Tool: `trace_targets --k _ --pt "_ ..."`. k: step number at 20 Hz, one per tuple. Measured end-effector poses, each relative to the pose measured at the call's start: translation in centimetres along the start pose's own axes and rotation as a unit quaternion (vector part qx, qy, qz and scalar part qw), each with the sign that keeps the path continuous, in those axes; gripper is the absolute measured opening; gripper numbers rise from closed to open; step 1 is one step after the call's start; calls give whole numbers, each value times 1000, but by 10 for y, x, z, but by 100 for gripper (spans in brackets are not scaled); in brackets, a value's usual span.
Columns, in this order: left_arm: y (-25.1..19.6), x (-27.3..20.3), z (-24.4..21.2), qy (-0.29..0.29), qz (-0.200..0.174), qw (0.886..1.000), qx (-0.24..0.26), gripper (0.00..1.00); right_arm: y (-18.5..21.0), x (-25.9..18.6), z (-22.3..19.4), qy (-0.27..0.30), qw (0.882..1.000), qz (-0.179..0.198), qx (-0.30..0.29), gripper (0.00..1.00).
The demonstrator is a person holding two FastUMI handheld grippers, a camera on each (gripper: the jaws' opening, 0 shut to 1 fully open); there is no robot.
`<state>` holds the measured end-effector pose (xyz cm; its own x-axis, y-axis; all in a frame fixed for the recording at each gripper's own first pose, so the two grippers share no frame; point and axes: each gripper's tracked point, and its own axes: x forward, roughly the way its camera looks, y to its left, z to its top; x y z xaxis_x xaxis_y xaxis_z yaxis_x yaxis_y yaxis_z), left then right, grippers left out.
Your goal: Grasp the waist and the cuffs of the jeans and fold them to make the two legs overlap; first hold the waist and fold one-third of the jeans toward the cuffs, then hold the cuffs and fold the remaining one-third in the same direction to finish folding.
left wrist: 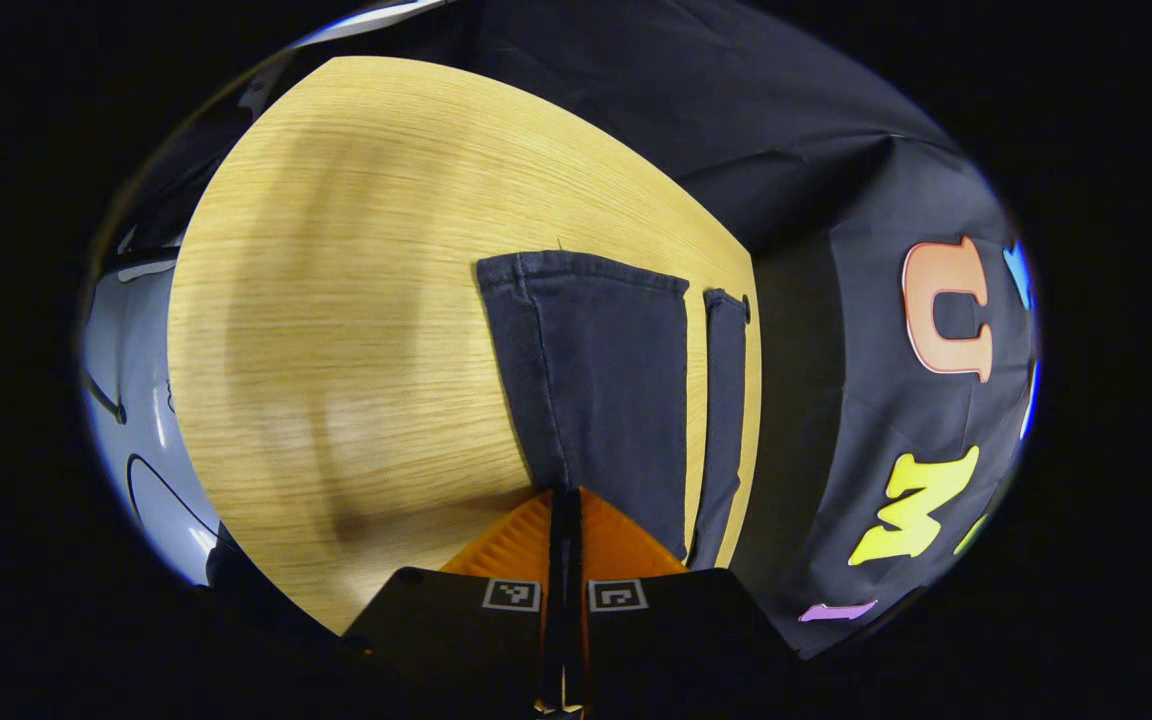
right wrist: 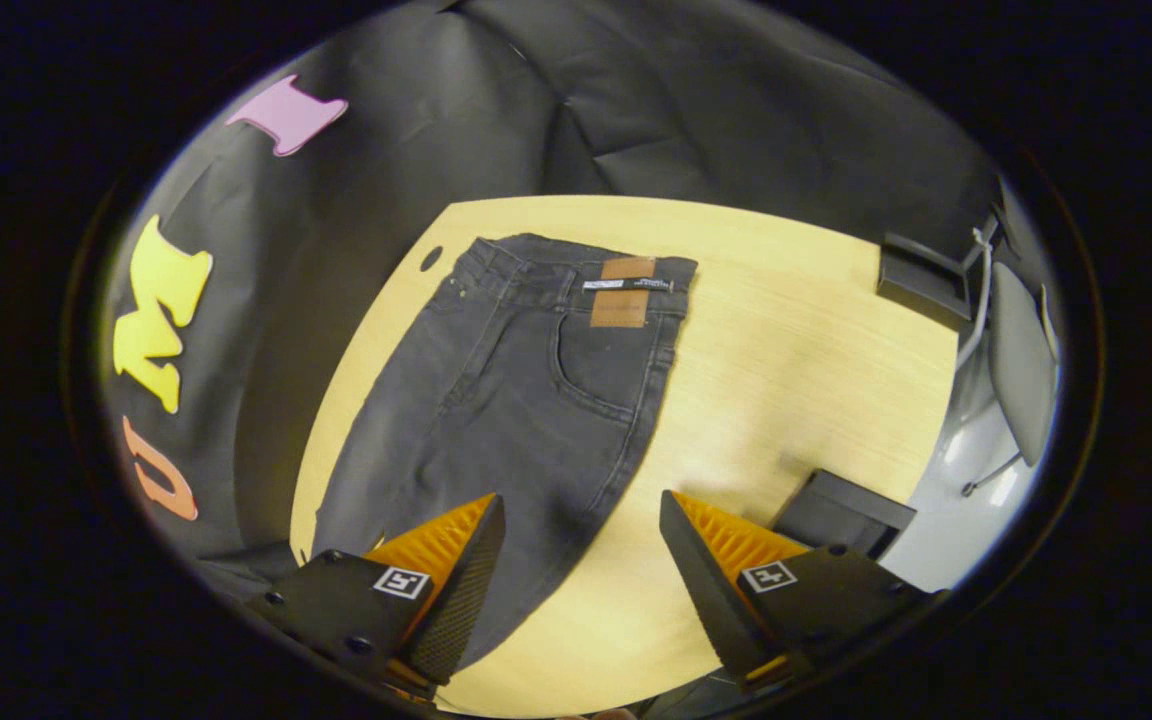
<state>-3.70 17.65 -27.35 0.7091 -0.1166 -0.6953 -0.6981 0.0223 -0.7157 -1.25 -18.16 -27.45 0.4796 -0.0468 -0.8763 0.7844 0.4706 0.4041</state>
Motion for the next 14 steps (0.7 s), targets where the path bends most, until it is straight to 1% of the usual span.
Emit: trace_targets --k 3,4,5,6,8,10,11,12,14 --pt "0 -2 -1 -3 8 1000 1 4 1 17 0 11 1000 -2 6 95" --pt "-1 -4 1 -4 9 1000 3 4 4 21 2 9 1000 5 8 87" --pt "-2 -4 0 -5 11 1000 5 4 9 23 3 6 1000 13 11 92" --pt "-2 -5 0 -5 12 1000 6 4 11 26 6 4 1000 16 14 89" --pt "-3 -5 1 -6 15 1000 6 4 9 34 8 1 1000 15 14 72" --pt "-4 -6 1 -7 17 1000 5 4 12 40 10 -2 999 23 22 55" --pt "-5 -5 0 -7 18 1000 5 4 7 40 12 -4 999 19 27 46" --pt "-5 -4 1 -8 19 1000 5 4 10 43 13 -4 999 29 39 38" --pt "-6 -4 1 -8 18 1000 3 4 3 43 11 -4 998 23 53 20"
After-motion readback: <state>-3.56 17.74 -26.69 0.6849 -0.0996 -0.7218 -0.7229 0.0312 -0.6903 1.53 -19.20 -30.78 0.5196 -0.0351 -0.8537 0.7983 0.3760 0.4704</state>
